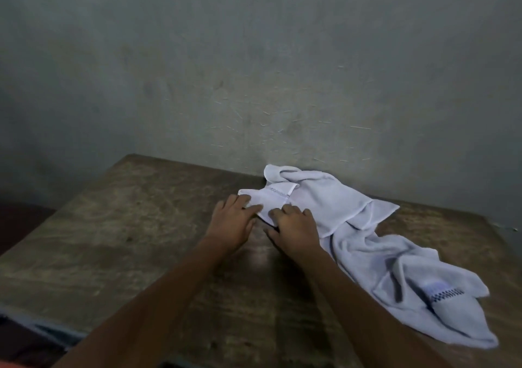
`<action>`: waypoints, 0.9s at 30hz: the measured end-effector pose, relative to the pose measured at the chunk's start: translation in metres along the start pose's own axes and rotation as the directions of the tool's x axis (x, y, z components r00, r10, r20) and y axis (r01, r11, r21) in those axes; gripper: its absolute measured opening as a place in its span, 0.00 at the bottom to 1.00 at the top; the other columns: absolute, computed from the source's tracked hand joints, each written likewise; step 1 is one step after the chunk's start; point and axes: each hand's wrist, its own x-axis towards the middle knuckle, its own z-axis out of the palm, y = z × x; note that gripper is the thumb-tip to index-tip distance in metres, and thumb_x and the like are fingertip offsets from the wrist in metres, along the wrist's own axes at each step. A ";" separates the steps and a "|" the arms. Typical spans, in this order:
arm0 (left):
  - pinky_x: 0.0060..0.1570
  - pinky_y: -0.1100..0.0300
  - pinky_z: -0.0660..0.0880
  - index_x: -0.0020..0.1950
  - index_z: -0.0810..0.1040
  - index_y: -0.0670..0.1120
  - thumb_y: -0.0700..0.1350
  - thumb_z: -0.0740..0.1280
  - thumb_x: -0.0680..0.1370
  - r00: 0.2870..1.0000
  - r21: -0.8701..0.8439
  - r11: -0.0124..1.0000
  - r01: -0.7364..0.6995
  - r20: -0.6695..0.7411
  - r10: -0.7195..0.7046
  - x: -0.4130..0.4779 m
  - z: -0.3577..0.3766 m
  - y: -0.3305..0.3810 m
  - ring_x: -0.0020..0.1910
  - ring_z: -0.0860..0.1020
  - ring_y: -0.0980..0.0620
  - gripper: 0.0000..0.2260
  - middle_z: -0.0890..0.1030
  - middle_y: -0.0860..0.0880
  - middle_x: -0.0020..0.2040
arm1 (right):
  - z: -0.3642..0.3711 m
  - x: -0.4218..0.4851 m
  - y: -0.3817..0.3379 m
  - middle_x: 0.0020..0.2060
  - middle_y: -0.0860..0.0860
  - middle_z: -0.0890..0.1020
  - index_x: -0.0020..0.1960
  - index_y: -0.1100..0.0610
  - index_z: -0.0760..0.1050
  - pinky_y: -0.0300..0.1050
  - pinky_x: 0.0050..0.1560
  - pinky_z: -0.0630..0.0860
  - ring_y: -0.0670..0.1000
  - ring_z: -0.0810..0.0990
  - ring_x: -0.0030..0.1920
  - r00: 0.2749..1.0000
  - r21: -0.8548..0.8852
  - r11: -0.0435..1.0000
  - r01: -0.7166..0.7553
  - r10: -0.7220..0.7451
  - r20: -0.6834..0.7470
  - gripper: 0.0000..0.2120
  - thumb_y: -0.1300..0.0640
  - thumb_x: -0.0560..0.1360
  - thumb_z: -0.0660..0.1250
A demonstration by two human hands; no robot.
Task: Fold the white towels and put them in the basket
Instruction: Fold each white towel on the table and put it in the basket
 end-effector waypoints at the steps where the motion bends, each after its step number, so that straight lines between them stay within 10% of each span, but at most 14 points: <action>1: 0.56 0.52 0.65 0.65 0.74 0.54 0.50 0.61 0.78 1.000 -0.006 1.000 0.007 -0.025 -0.007 0.003 0.002 -0.001 0.64 0.68 0.46 0.15 0.71 0.49 0.67 | 0.004 0.004 -0.001 0.62 0.53 0.75 0.66 0.52 0.70 0.50 0.61 0.64 0.55 0.71 0.62 1.000 -0.012 1.000 0.008 -0.008 0.000 0.19 0.45 0.79 0.55; 10: 0.62 0.47 0.54 0.51 0.75 0.50 0.48 0.61 0.77 0.990 -0.034 0.997 -0.069 -0.124 0.064 -0.009 -0.020 0.000 0.56 0.74 0.49 0.06 0.80 0.49 0.51 | -0.031 -0.007 0.004 0.69 0.52 0.68 0.68 0.53 0.66 0.51 0.69 0.56 0.54 0.65 0.69 0.997 -0.100 0.992 0.071 -0.067 0.050 0.21 0.45 0.79 0.56; 13: 0.55 0.48 0.56 0.46 0.75 0.51 0.48 0.61 0.75 0.974 -0.006 0.993 -0.116 -0.195 0.112 -0.014 -0.051 0.006 0.50 0.76 0.48 0.04 0.79 0.51 0.43 | -0.069 -0.016 0.004 0.43 0.50 0.83 0.45 0.52 0.80 0.47 0.51 0.65 0.52 0.82 0.47 0.969 -0.162 0.982 0.097 -0.130 -0.210 0.10 0.46 0.69 0.70; 15: 0.51 0.51 0.58 0.42 0.76 0.51 0.51 0.59 0.74 0.968 0.035 0.988 -0.151 -0.196 0.155 -0.013 -0.079 0.007 0.46 0.77 0.48 0.08 0.79 0.53 0.39 | -0.100 -0.028 0.008 0.32 0.48 0.81 0.35 0.50 0.77 0.46 0.41 0.66 0.53 0.81 0.36 0.953 -0.154 0.982 0.112 -0.150 -0.263 0.10 0.48 0.70 0.61; 20: 0.62 0.50 0.54 0.56 0.74 0.52 0.51 0.60 0.78 0.984 0.042 0.983 -0.178 -0.019 0.179 -0.018 -0.158 0.017 0.59 0.70 0.52 0.09 0.78 0.53 0.51 | -0.185 -0.064 0.028 0.42 0.50 0.82 0.45 0.52 0.77 0.49 0.45 0.62 0.56 0.79 0.47 0.918 -0.190 0.980 0.061 -0.130 -0.375 0.11 0.51 0.75 0.57; 27: 0.56 0.51 0.56 0.49 0.73 0.49 0.50 0.58 0.78 0.964 0.211 0.950 -0.230 -0.082 0.252 -0.033 -0.229 0.042 0.57 0.69 0.50 0.08 0.77 0.51 0.49 | -0.255 -0.108 0.041 0.47 0.48 0.81 0.50 0.51 0.76 0.47 0.45 0.58 0.54 0.76 0.53 0.878 -0.157 0.988 0.002 -0.077 -0.473 0.08 0.52 0.79 0.59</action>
